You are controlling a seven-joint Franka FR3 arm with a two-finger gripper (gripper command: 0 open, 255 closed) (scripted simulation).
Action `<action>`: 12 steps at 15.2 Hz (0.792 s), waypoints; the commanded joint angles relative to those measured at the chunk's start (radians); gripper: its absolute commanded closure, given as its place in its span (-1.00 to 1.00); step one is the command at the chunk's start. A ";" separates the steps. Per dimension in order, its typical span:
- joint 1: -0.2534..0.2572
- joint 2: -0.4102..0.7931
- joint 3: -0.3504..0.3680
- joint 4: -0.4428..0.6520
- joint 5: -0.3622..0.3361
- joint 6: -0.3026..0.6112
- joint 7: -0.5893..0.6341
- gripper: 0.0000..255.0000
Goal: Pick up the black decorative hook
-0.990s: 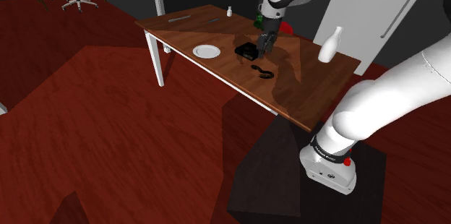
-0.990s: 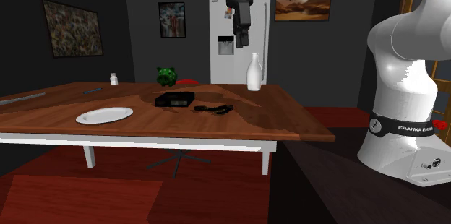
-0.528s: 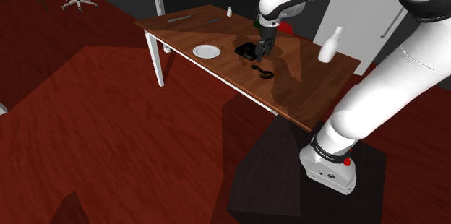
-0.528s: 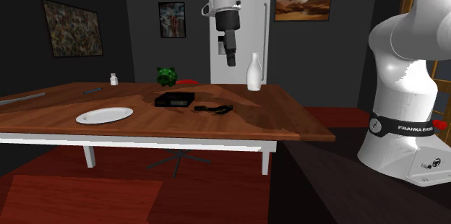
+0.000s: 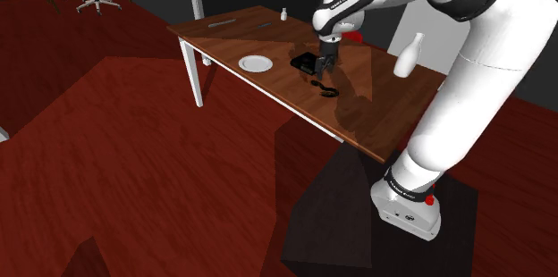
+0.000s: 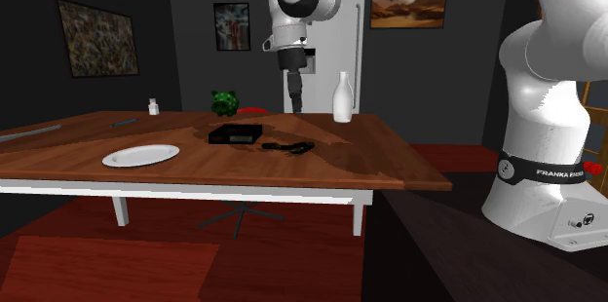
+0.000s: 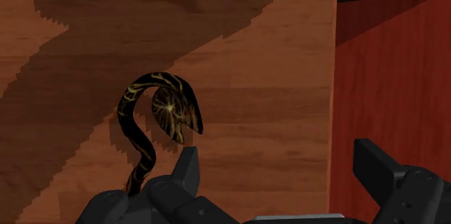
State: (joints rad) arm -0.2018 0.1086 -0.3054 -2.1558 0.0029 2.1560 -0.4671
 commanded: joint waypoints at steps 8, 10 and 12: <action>-0.099 0.330 -0.020 0.250 0.085 0.055 -0.099 -1.00; -0.125 0.403 -0.018 0.319 0.101 0.055 -0.114 -1.00; -0.151 0.472 -0.016 0.387 0.114 0.052 -0.126 -1.00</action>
State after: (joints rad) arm -0.3388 0.5405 -0.3232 -1.8062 0.1086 2.2069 -0.5855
